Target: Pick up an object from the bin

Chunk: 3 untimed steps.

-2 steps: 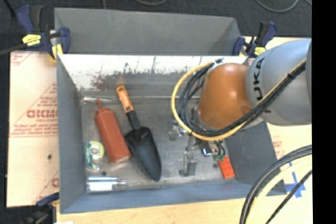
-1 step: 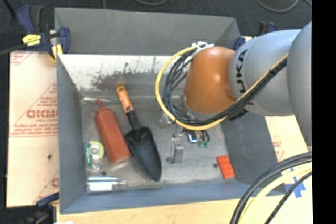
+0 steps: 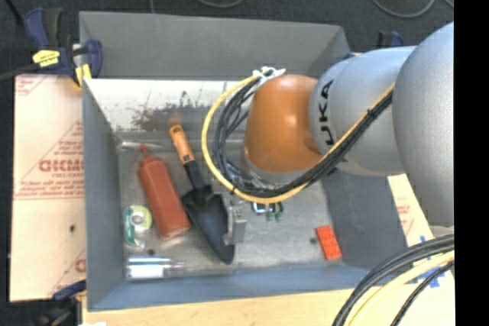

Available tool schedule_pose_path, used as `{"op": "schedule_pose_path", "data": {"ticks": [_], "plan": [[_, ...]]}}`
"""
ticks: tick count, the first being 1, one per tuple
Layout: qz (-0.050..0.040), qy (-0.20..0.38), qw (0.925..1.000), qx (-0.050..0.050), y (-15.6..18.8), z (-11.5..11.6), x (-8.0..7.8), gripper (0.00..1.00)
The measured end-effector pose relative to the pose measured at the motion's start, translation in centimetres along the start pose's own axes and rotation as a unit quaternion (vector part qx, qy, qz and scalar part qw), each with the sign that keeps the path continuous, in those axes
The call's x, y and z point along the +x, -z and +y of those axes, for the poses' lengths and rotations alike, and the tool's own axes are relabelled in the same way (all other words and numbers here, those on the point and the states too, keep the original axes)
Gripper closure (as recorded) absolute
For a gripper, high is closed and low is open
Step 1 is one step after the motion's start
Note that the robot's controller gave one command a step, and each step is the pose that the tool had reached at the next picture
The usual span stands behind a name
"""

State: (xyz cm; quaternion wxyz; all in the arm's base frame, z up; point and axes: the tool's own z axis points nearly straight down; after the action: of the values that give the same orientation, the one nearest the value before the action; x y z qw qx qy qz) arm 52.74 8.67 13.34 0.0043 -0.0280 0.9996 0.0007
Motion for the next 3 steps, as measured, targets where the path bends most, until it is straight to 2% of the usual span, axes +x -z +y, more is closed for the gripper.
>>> {"op": "schedule_pose_path", "data": {"ticks": [1, 2, 3], "plan": [[0.004, 0.091, 0.9959, 0.001, -0.2, 0.1, -3.4, 0.0], [-0.0012, 0.094, 0.9955, 0.0, -0.3, 1.1, -6.0, 0.0], [0.0002, -0.022, 0.9997, 0.001, -2.3, 2.1, -6.0, 0.0]]}}
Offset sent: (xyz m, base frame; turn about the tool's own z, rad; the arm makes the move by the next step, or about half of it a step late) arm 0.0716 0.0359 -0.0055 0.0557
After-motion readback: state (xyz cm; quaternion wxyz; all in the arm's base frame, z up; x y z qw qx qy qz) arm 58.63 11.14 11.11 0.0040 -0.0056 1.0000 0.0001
